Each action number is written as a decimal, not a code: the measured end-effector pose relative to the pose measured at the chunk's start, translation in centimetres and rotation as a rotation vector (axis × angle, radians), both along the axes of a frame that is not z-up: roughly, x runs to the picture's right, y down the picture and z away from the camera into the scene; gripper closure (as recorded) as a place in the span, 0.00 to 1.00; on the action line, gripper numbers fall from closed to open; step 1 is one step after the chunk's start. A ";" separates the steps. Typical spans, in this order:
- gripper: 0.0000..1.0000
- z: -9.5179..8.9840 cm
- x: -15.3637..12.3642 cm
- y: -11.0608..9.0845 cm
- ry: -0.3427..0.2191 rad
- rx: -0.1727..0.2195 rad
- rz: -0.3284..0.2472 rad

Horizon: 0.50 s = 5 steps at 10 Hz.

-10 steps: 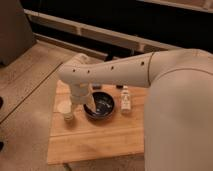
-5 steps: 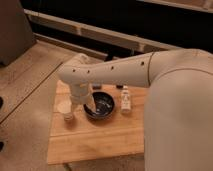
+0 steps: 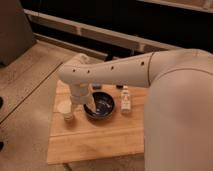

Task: Pick up the ceramic bowl

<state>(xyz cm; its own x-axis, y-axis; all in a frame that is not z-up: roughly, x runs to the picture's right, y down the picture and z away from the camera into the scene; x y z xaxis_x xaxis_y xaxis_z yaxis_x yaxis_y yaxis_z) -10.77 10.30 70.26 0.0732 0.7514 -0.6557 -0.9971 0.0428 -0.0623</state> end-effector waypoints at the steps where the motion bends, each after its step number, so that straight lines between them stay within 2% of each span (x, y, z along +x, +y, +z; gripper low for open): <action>1: 0.35 0.0 0.0 0.0 0.000 0.000 0.000; 5: 0.35 0.0 0.1 -0.2 0.002 0.012 0.001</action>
<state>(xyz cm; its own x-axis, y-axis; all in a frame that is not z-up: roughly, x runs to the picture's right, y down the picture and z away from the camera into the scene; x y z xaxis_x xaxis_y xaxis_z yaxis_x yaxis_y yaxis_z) -10.66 10.10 70.28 0.0711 0.7594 -0.6467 -0.9973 0.0427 -0.0595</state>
